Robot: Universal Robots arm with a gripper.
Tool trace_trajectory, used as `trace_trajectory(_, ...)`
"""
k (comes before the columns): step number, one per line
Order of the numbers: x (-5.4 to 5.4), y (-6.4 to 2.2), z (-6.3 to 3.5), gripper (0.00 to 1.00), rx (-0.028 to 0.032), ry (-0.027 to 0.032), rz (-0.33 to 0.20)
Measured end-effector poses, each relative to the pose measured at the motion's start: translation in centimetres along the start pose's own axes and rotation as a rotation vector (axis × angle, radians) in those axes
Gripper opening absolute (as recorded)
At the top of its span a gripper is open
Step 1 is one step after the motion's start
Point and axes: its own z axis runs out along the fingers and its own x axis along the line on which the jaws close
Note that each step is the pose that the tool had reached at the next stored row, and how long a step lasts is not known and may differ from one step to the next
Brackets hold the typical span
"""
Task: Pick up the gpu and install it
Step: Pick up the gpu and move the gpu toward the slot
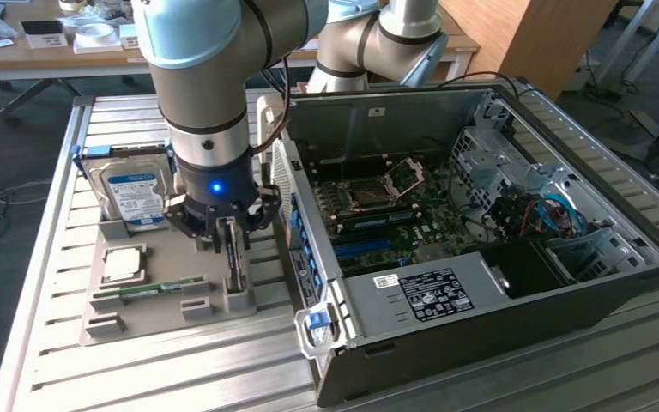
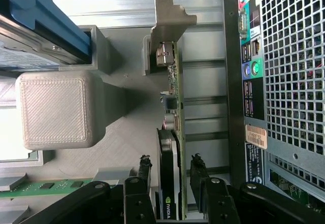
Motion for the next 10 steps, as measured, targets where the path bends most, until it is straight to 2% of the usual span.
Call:
trace_trajectory(4,0.0,0.0,0.0,0.43,0.0,0.0001,0.0)
trace_trajectory(5,0.0,0.0,0.0,0.36,0.0,0.0,0.0)
trace_trajectory(10,0.0,0.0,0.0,0.36,0.0,0.0,0.0)
